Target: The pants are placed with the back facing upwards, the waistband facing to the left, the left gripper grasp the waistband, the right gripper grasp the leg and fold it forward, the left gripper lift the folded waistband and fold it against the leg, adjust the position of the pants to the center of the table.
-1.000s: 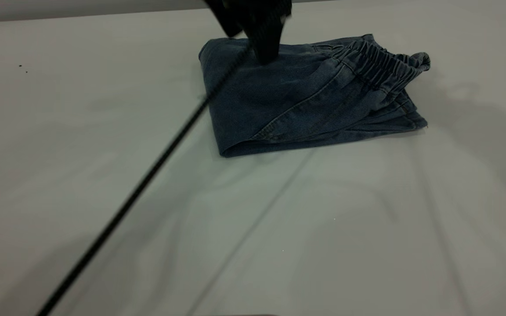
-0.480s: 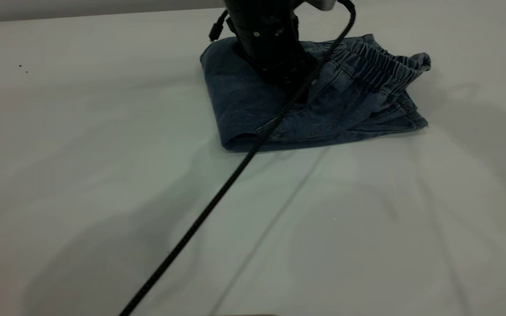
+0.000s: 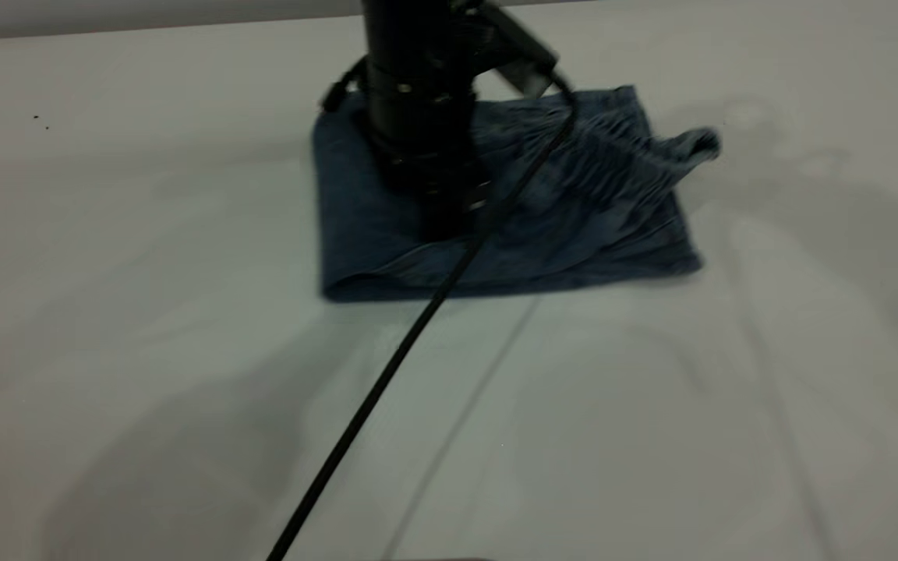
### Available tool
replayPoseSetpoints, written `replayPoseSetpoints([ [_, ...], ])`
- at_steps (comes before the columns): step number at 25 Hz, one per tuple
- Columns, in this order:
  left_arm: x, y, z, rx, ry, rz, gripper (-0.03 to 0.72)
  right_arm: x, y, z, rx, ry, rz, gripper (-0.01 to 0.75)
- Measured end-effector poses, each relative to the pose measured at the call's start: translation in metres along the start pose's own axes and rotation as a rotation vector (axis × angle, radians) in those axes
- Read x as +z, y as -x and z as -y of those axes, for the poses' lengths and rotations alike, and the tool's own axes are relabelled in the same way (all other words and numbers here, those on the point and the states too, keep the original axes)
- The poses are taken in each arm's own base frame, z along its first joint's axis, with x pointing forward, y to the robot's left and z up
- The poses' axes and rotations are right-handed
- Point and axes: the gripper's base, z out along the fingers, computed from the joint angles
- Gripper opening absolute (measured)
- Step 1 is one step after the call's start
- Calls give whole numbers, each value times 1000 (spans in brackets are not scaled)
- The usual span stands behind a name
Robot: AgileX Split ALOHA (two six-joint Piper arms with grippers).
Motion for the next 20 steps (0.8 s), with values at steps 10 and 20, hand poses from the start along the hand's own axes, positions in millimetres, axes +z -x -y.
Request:
replayPoseSetpoints([
  [10,-17,-6,-3,-22,10,-141,553,-5,1,-1,-17,-7,8,504],
  [20,-111,31,-28,-121,102,97,553,-108,2,-38,-103,-15,115,504],
])
